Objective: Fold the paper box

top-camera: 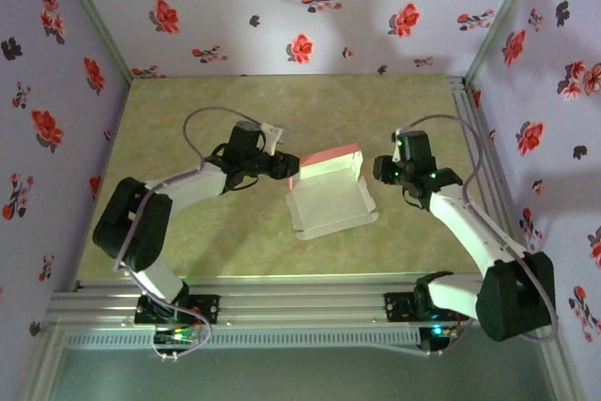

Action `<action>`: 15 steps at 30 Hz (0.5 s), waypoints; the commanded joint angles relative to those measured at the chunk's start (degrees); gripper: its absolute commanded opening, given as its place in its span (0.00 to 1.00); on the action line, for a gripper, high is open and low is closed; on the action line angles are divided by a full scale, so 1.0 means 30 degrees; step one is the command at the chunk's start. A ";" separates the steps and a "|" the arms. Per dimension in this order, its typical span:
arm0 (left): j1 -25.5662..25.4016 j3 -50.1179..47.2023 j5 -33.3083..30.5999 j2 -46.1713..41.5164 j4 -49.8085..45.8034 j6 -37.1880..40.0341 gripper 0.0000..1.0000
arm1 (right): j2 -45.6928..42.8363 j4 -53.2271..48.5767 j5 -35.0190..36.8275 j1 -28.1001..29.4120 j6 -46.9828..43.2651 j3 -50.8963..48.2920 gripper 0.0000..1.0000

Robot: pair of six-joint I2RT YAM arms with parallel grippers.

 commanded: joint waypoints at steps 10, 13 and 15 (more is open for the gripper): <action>0.0165 0.0451 -0.0864 0.1366 -0.4235 0.0226 0.41 | 0.4107 0.4786 -0.3434 -0.0510 -0.0008 -0.0421 0.40; 0.0218 0.0656 -0.0778 0.1394 -0.4456 0.0254 0.41 | 0.4650 0.5262 -0.4237 -0.0507 -0.0335 -0.0230 0.40; 0.0247 0.0883 -0.0753 0.1422 -0.4669 0.0313 0.41 | 0.4943 0.5564 -0.4521 -0.0503 -0.0533 -0.0149 0.40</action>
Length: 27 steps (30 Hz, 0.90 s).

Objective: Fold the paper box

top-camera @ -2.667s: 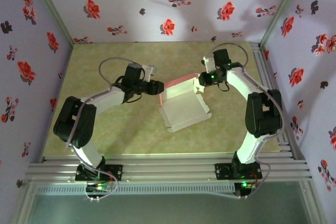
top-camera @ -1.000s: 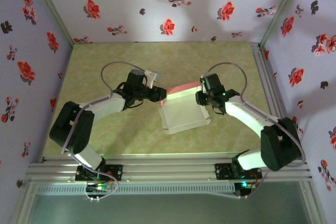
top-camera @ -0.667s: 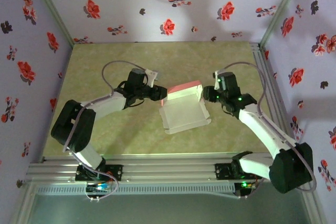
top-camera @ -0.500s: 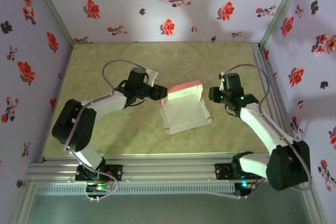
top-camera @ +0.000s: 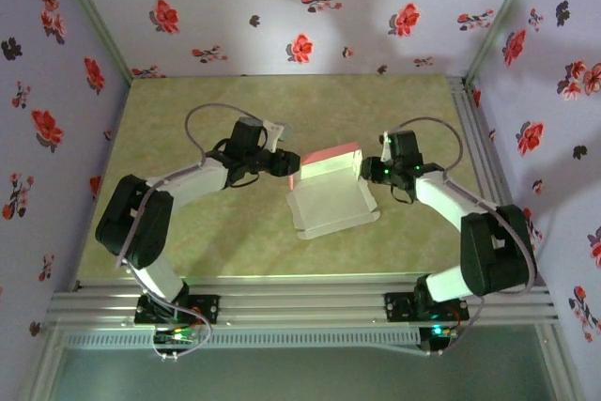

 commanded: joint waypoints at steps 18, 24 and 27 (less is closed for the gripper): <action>0.0180 0.1435 -0.0267 0.1556 -0.4572 0.0597 0.41 | 0.3578 0.3993 -0.2903 -0.0148 -0.1906 0.2100 0.43; 0.0226 0.2342 0.0047 0.2125 -0.5303 0.0897 0.41 | 0.4693 0.3803 -0.3308 -0.0203 -0.2167 0.3352 0.44; 0.0328 0.2802 0.0579 0.2239 -0.5320 0.0803 0.42 | 0.5038 0.3856 -0.3413 -0.0240 -0.2198 0.3496 0.44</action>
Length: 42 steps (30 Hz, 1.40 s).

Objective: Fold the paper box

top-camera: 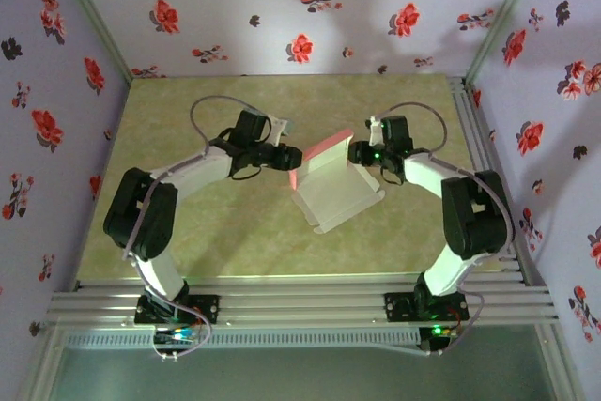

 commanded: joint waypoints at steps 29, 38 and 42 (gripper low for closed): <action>0.0973 1.0370 0.5554 0.7447 -0.1154 0.0265 0.67 | 0.2177 -0.0248 -0.0921 -0.0165 -0.1226 0.2161 0.43; 0.0973 1.4063 0.5735 1.0328 -0.0831 -0.1235 0.68 | 0.2229 -0.0505 -0.1554 -0.0168 -0.1358 0.2699 0.43; 0.0947 1.4692 0.5770 1.0951 -0.0164 -0.2089 0.69 | 0.2463 -0.0775 -0.1684 -0.0188 -0.1539 0.3053 0.43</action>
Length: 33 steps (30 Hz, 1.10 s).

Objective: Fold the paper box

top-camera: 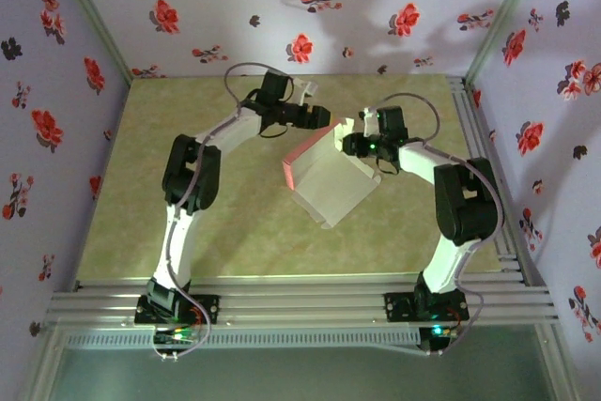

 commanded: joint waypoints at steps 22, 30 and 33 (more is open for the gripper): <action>-0.0057 0.0787 0.1573 0.0983 0.1167 -0.1189 0.68 | 0.2281 -0.5967 -0.5158 -0.2228 -0.2959 0.6398 0.63; -0.0115 0.0975 0.1651 0.1221 0.1110 -0.1251 0.67 | 0.3473 -0.6789 -0.5792 -0.2152 -0.3275 0.8252 0.57; -0.0115 0.1110 0.1688 0.1341 0.1006 -0.1281 0.66 | 0.3554 -0.7133 -0.5458 -0.1891 -0.3507 0.8449 0.50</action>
